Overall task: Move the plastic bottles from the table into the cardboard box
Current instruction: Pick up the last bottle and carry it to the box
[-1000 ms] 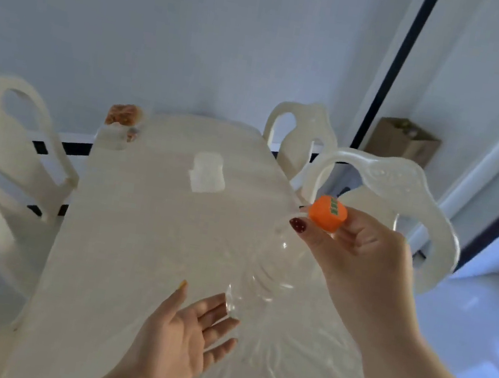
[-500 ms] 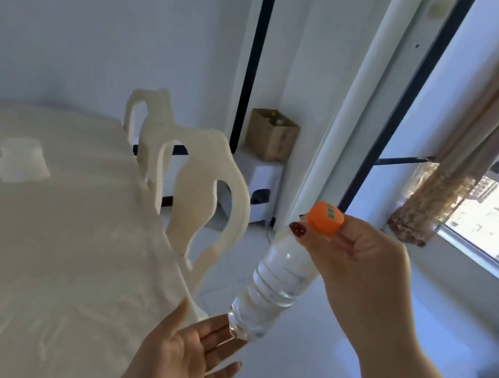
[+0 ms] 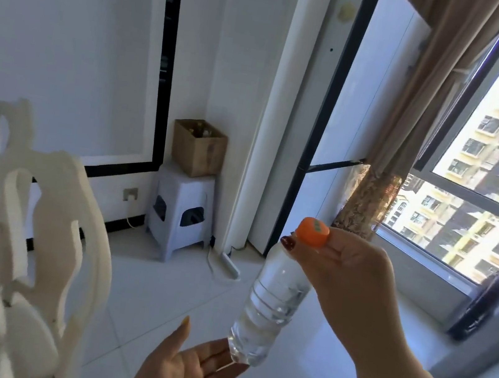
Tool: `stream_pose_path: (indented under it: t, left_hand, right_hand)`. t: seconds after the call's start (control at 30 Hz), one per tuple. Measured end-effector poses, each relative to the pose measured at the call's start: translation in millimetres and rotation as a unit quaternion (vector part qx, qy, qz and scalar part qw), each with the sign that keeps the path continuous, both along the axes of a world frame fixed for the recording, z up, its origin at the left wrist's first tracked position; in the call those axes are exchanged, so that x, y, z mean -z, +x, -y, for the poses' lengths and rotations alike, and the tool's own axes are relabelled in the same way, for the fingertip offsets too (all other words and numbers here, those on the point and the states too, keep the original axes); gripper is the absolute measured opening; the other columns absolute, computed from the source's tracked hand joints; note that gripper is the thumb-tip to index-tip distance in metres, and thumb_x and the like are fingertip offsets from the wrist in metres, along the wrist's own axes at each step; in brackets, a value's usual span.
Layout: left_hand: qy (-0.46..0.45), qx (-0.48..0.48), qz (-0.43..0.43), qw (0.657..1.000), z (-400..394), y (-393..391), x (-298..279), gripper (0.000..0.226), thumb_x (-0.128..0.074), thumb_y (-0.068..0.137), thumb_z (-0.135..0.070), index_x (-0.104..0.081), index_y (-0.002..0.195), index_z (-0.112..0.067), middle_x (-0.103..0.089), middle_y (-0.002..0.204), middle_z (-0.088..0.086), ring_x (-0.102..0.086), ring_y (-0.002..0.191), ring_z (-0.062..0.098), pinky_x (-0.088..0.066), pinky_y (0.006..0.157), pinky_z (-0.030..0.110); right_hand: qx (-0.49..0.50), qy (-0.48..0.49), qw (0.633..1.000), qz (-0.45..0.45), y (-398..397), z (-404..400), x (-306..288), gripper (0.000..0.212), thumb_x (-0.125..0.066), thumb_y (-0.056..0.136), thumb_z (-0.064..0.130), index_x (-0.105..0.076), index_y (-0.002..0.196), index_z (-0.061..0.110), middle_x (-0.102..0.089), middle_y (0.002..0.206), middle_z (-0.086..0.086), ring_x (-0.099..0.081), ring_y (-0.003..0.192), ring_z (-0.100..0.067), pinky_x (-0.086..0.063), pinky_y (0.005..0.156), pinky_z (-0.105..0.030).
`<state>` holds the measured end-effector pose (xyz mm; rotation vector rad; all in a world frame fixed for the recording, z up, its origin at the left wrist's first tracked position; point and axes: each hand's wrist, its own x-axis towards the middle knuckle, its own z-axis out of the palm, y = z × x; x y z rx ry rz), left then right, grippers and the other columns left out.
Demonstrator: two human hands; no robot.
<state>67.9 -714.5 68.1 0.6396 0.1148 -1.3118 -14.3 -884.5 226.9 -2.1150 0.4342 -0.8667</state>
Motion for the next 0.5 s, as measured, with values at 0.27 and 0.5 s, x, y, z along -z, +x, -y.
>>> stream_pose_path:
  t: [0.27,0.5]
  left_hand:
    - [0.008,0.018,-0.023,1.000,127,136,-3,0.088,-0.055,0.068,-0.056,-0.063,0.122,0.013,-0.062,0.133,0.030,-0.049,0.133,0.041,-0.022,0.118,0.055]
    - [0.004,-0.041,0.001,0.999,213,258,-4,0.087,-0.050,0.074,-0.060,-0.061,0.127,0.008,-0.063,0.133,0.026,-0.050,0.134,0.038,-0.023,0.119,0.055]
  right_hand:
    - [-0.017,-0.035,0.999,-0.021,133,114,-18,0.022,-0.073,0.066,0.054,-0.076,0.074,0.034,-0.072,0.069,0.027,-0.068,0.071,0.008,-0.046,0.058,-0.005]
    - [-0.053,-0.029,0.998,-0.021,266,211,-19,0.016,-0.079,0.069,0.046,-0.068,0.066,0.035,-0.066,0.055,0.031,-0.062,0.058,0.011,-0.042,0.055,-0.003]
